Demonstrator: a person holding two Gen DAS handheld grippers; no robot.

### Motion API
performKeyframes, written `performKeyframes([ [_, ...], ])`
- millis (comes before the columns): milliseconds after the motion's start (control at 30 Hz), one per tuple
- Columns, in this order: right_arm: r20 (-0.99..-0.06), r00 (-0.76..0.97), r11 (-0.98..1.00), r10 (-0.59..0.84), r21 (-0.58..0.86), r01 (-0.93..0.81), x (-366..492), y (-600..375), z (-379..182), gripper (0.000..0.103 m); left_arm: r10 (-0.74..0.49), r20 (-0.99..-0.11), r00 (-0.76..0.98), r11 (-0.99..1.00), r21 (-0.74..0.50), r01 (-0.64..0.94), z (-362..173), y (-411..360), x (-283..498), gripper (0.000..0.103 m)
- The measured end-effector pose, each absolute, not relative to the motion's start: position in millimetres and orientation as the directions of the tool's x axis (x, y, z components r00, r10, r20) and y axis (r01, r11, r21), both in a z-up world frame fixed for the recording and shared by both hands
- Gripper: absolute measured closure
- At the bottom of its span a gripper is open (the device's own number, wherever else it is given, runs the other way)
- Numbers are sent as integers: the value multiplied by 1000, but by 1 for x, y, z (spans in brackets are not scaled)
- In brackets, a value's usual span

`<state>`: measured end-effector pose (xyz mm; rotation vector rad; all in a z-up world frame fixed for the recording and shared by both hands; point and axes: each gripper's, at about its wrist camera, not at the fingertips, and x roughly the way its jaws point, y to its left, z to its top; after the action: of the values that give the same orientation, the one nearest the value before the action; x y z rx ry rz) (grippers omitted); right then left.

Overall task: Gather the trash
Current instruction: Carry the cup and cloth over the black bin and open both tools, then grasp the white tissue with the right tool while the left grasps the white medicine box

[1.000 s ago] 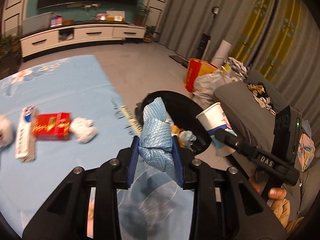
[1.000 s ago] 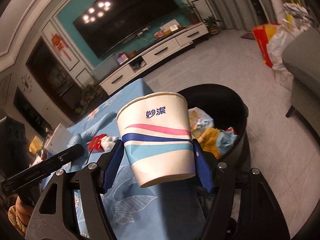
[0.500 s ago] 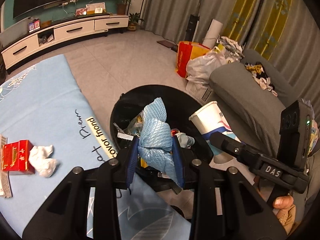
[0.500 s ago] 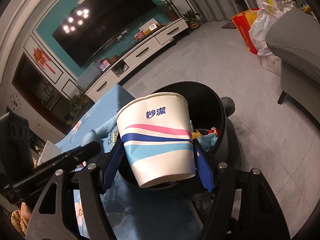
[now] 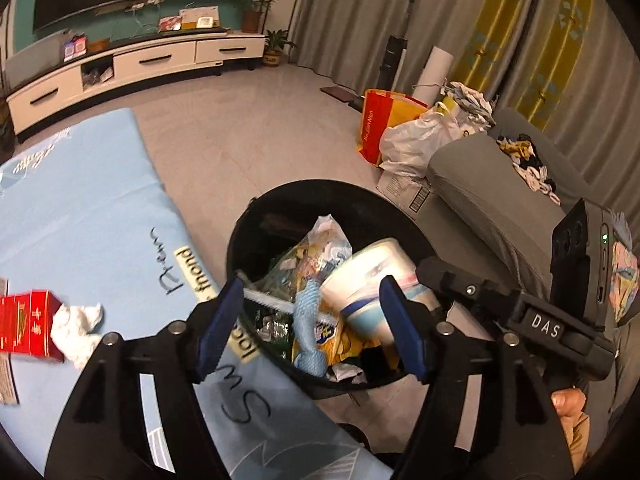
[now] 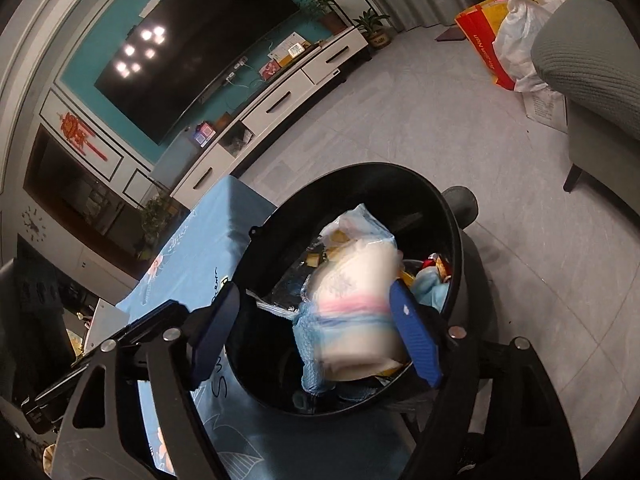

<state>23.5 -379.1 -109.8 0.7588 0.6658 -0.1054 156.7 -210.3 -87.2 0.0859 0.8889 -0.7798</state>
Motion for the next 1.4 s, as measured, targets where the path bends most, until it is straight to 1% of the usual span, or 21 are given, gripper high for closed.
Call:
performKeyframes([
  [67,-595,790,732,150,603,316,22,-378,-108,24,-573,-725,381,735,-249,631,-87,-201,153,28],
  [133,-596,788,737,154,600,310,20,-376,-105,24,-576,-724,379,739,-265,619,-88,-193,145,23],
  [333,-601,780,796,172,552,249,12,-346,-90,24,-539,-734,413,789,-267,554,-88,-140,120,15],
  [533,-642,734,866,221,475,154,9,-293,-83,24,-440,-767,466,874,-246,420,-94,-61,98,14],
  [767,-684,685,924,249,381,44,12,-231,-73,25,-364,-779,511,931,-300,206,-100,37,79,12],
  [867,-702,665,936,256,351,10,14,-210,-72,25,-356,-774,523,933,-323,157,-101,61,72,12],
  [1100,-760,613,964,216,266,-11,26,-172,-81,25,-366,-747,555,922,-373,107,-101,97,59,12],
  [1400,-791,584,980,184,197,-43,50,-146,-90,25,-380,-726,573,910,-403,93,-106,114,71,12],
])
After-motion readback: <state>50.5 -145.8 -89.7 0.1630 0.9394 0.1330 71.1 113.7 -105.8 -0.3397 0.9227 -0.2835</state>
